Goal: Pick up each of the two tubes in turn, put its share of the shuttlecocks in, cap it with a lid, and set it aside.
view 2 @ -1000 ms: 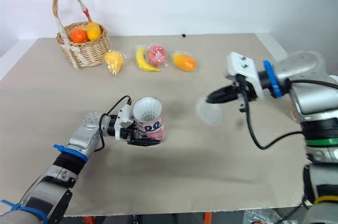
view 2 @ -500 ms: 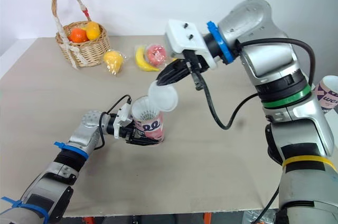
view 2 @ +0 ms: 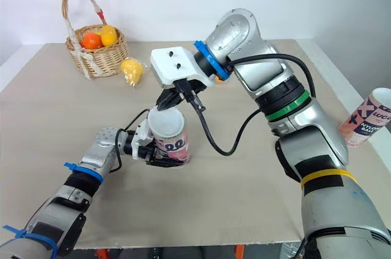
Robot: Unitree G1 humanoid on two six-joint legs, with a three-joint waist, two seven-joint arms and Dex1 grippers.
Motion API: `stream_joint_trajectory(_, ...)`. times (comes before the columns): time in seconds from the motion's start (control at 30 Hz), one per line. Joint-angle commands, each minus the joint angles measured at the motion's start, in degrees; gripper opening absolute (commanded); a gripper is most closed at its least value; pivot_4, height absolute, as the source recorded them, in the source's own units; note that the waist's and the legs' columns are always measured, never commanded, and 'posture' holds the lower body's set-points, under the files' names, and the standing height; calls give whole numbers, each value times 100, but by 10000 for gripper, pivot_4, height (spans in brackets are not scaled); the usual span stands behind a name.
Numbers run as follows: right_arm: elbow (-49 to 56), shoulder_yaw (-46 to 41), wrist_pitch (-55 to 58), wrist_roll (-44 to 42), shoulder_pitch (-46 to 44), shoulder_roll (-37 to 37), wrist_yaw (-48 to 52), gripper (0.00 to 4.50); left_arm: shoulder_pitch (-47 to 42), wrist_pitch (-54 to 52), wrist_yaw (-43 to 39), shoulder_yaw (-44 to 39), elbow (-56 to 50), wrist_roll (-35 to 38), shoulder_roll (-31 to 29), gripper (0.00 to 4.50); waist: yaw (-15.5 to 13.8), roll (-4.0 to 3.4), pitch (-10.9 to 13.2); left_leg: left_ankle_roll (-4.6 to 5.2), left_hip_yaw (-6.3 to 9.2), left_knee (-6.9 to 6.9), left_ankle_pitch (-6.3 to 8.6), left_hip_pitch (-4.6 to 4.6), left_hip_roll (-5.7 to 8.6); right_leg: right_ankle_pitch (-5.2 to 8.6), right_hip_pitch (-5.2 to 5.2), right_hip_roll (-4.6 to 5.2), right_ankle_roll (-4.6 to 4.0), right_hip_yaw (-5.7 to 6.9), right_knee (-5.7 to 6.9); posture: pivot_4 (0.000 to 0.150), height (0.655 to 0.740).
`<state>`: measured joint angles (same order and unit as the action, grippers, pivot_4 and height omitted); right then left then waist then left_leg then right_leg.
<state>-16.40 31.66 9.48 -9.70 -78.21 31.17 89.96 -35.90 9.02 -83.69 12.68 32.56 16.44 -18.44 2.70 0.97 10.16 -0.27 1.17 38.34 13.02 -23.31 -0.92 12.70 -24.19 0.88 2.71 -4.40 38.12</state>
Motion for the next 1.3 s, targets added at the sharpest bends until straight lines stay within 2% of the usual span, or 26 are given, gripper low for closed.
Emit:
stream_joint_trajectory(0.03, 54, -36, -161, 57, -173, 28, 254, 474, 16, 86, 141, -12, 215, -259, -76, 29878, 0, 0, 0, 0, 0, 0, 0, 0, -1, -1, 0, -1, -1, 0, 0, 1500, 7298)
stream_joint_trajectory(0.4, 412, 276, -519, 199, -157, 248, 254, 474, -26, 95, 103, -130, 389, -143, -83, 29878, 0, 0, 0, 4, -1, 1, -4, 6, -14, -3, 0, -14, -30, 2, 0, 1500, 7298)
stream_joint_trajectory(0.7, 486, 328, -1025, 739, -176, 221, 254, 474, -106, 74, 56, -161, 466, -109, -95, 29878, 0, 0, 0, 4, 1, 1, -4, 7, -28, -6, 0, -33, -41, 1, 0, 1500, 7298)
stream_joint_trajectory(1.07, -193, 578, -970, -265, -967, -56, 254, 474, -192, 81, 104, -175, 545, -143, -34, 29878, 1, 0, 0, 6, -1, 0, -7, 7, -45, -8, -5, -49, -65, 0, 0, 1500, 7298)
stream_joint_trajectory(1.3, -821, 866, -1264, -492, -1368, -88, 254, 474, -200, 97, 166, -193, 578, -173, 3, 29878, 0, 0, 1, 5, -1, -1, -7, 6, -52, -8, -7, -56, -70, 1, 0, 1500, 7298)
